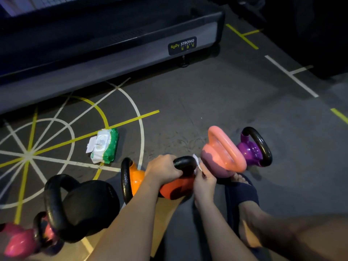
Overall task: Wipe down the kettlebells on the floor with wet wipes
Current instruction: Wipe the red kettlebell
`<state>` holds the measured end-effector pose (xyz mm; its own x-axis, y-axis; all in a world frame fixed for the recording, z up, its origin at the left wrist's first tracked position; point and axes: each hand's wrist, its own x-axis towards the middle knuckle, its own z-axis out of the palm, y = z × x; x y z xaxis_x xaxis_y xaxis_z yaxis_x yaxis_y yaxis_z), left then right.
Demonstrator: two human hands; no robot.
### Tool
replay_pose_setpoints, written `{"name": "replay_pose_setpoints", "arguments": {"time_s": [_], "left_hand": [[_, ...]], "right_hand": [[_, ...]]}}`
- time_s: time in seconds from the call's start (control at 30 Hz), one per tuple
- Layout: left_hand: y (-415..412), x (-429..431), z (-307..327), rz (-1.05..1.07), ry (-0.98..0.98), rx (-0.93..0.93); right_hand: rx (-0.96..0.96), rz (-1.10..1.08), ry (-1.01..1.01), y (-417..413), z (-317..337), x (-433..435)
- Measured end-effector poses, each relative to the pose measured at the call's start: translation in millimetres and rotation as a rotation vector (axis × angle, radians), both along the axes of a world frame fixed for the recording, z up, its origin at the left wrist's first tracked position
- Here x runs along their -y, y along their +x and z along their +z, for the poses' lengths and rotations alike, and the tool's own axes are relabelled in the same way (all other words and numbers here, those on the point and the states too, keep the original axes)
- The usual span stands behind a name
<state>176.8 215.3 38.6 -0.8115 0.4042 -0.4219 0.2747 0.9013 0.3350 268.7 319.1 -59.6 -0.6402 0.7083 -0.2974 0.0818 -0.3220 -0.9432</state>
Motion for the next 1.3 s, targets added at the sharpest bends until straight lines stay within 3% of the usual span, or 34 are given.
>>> {"name": "replay_pose_setpoints", "arguments": {"time_s": [0.1,0.17,0.3,0.5,0.63,0.73,0.87,0.97,1.07,1.3], "left_hand": [[6.8,-8.0,-0.3,-0.001,-0.017,-0.021],[12.1,-12.0,0.3,0.007,-0.027,-0.054],[18.3,-10.6,-1.1,0.1,-0.019,-0.15],[26.6,-18.5,-1.2,0.289,0.028,-0.185],[21.0,-21.3,-5.2,0.258,-0.007,-0.158],[14.5,-22.9,-3.5,0.257,-0.03,-0.11],[13.4,-22.3,-0.2,0.281,-0.024,-0.1],[15.7,-23.7,0.6,0.275,-0.043,-0.1],[17.2,-25.2,3.6,0.273,-0.069,-0.095],[17.2,-21.5,1.6,0.307,-0.037,-0.132]], "right_hand": [[0.066,0.028,-0.18,9.9,-11.1,-0.4],[0.055,-0.017,-0.189,5.7,-9.2,-0.1],[-0.021,-0.025,-0.055,-4.3,1.2,-6.8],[-0.043,0.214,0.221,-22.6,25.4,-11.6],[0.084,0.299,0.162,-30.6,4.8,-30.9],[0.008,0.32,0.145,-29.5,20.9,-28.5],[-0.149,0.341,0.34,-25.5,45.5,-6.1],[-0.05,0.257,0.468,-24.6,17.2,-17.6],[0.089,0.317,0.323,-23.4,-2.4,-37.0],[-0.205,0.208,0.552,-18.3,40.1,24.0]]}}
